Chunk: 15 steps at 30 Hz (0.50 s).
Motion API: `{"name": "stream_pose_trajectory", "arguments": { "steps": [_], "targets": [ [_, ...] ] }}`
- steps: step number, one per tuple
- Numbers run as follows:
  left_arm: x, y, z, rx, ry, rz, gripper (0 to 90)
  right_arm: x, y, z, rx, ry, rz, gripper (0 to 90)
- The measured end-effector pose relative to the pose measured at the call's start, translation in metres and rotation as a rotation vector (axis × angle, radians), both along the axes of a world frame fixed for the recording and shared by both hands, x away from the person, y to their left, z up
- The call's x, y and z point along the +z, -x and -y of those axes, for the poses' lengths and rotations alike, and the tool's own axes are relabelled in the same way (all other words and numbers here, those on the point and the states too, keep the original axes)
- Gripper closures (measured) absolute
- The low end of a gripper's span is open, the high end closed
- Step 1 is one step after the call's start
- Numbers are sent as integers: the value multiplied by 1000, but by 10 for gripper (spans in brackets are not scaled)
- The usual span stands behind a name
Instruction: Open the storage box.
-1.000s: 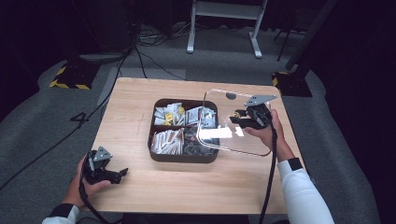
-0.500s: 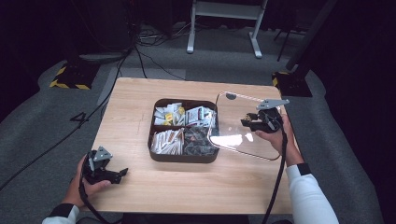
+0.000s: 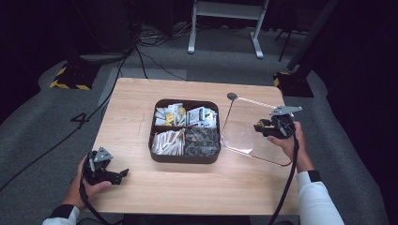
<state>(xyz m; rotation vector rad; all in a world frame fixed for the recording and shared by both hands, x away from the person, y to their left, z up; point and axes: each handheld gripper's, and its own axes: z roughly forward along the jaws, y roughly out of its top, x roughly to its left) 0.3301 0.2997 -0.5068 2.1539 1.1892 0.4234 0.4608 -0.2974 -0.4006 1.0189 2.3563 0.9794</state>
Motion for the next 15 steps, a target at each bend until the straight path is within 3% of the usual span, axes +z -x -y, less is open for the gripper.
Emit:
{"name": "stream_pose_trajectory", "arguments": {
  "steps": [15],
  "targets": [
    [0,0,0,0,1,0,4,-35,-8,19,-58,1,-62,590]
  ]
}}
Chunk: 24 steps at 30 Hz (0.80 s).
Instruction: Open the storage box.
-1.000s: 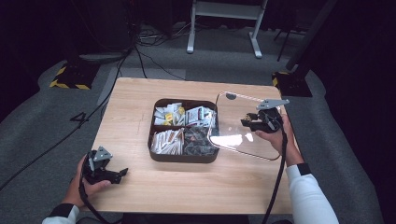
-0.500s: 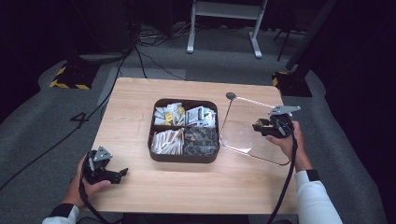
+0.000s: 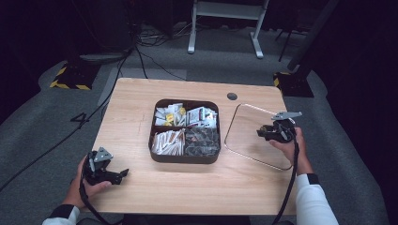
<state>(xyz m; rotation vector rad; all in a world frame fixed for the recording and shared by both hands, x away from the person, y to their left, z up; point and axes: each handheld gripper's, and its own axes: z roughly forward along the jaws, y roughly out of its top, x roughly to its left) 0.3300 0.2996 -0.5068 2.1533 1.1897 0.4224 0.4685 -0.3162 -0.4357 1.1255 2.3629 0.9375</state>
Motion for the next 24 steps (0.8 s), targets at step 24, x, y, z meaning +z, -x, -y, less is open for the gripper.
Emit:
{"name": "stream_pose_trajectory", "arguments": {
  "steps": [24],
  "targets": [
    [0,0,0,1,0,1,5,-46,-9,-4,-8,26,-60,585]
  ]
}}
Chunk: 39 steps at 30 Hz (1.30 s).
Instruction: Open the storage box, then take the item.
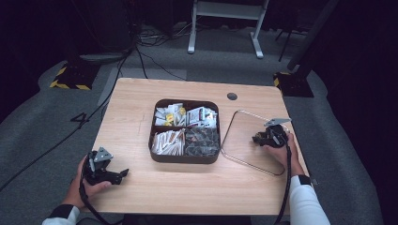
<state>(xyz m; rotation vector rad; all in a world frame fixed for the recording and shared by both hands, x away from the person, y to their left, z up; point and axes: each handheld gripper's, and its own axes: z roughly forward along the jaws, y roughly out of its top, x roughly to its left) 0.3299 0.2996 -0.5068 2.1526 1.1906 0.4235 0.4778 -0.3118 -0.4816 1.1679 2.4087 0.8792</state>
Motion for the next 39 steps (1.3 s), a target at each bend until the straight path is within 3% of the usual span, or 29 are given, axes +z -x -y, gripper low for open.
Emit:
{"name": "stream_pose_trajectory", "arguments": {
  "steps": [3,6,9,27,39],
  "targets": [
    [0,0,0,4,-3,3,5,0,1,1,7,-39,-16,477],
    [0,0,0,3,-3,3,5,0,3,1,-7,-16,-21,353],
    [0,0,0,0,-3,2,5,0,5,1,-9,-17,-20,315],
    [0,1,-1,-1,-4,1,5,36,19,-1,0,-141,85,332],
    [0,0,-1,-2,-3,1,5,58,9,-32,33,-144,122,347]
  ]
}}
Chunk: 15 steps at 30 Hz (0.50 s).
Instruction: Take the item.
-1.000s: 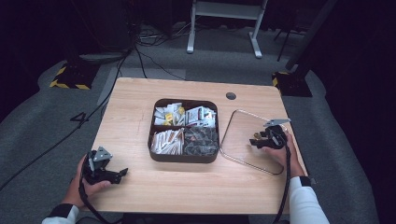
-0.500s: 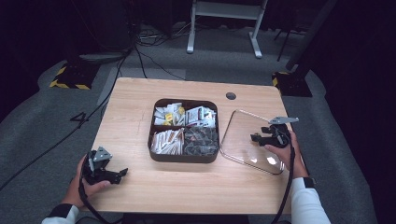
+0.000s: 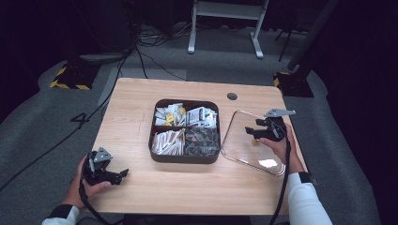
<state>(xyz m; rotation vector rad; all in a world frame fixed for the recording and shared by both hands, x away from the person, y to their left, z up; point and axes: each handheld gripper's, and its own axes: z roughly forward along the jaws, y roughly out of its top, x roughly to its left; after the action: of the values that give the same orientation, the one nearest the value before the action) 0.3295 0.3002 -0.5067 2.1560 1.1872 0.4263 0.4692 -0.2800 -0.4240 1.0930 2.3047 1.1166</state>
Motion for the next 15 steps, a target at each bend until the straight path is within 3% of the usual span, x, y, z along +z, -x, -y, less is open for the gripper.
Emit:
{"name": "stream_pose_trajectory", "arguments": {
  "steps": [15],
  "targets": [
    [0,-1,0,-5,-2,1,4,15,-17,-77,122,46,38,349]
  ]
}}
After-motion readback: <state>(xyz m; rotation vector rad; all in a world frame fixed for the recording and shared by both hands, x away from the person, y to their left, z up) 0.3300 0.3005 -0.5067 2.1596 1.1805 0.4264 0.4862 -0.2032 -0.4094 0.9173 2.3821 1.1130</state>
